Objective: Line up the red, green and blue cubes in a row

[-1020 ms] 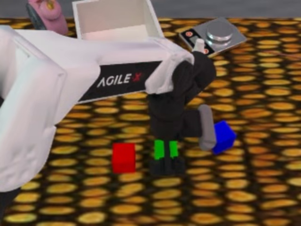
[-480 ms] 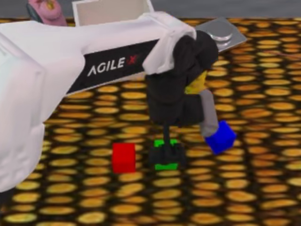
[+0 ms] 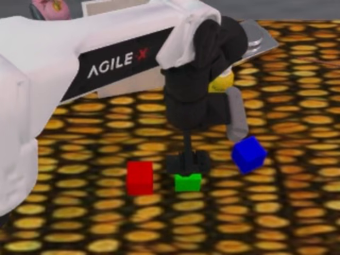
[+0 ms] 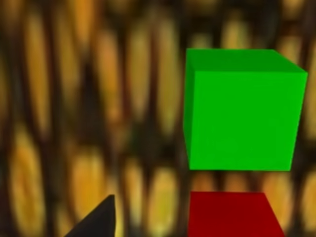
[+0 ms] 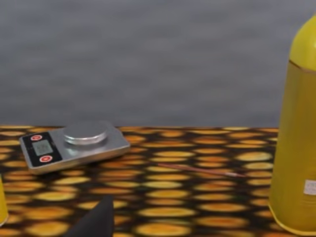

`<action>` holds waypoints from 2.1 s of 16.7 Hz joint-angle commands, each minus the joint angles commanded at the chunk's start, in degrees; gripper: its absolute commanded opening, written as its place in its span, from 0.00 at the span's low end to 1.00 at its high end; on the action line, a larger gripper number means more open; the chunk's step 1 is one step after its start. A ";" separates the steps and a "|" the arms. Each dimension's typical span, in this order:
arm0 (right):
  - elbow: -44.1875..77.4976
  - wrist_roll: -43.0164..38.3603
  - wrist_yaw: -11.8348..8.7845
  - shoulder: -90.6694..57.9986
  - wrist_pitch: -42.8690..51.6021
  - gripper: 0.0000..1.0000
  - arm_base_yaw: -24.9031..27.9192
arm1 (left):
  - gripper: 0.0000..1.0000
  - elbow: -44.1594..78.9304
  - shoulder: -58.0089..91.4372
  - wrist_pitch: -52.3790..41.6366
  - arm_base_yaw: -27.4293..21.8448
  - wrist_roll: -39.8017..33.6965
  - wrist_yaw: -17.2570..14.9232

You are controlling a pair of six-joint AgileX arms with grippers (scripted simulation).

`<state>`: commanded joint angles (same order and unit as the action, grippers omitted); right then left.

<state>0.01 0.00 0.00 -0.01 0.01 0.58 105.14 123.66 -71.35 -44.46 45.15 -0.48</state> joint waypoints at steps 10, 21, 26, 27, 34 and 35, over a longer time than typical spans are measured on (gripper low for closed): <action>27.96 -0.65 -0.04 -31.68 19.06 1.00 8.37 | 1.00 -28.83 -31.45 18.86 14.25 -11.66 1.21; 74.56 -1.52 0.00 -96.21 53.92 1.00 22.52 | 1.00 -84.74 -97.73 54.18 37.87 -35.15 1.13; 89.39 -1.80 0.05 -113.28 63.25 1.00 26.70 | 1.00 -100.66 -118.05 67.04 43.96 -42.77 0.67; 91.35 -1.84 0.07 -115.39 64.35 1.00 27.22 | 1.00 -102.51 -120.37 68.76 44.65 -43.73 0.60; 94.02 -1.88 0.10 -118.14 65.83 1.00 27.72 | 1.00 -105.14 -123.66 71.35 45.60 -45.15 0.48; 93.85 -1.86 0.10 -118.19 65.64 1.00 27.75 | 1.00 -105.14 -123.66 71.35 45.60 -45.15 0.48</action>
<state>93.86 -1.86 0.10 -118.20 65.65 28.32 0.00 0.00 0.00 1.15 0.00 0.00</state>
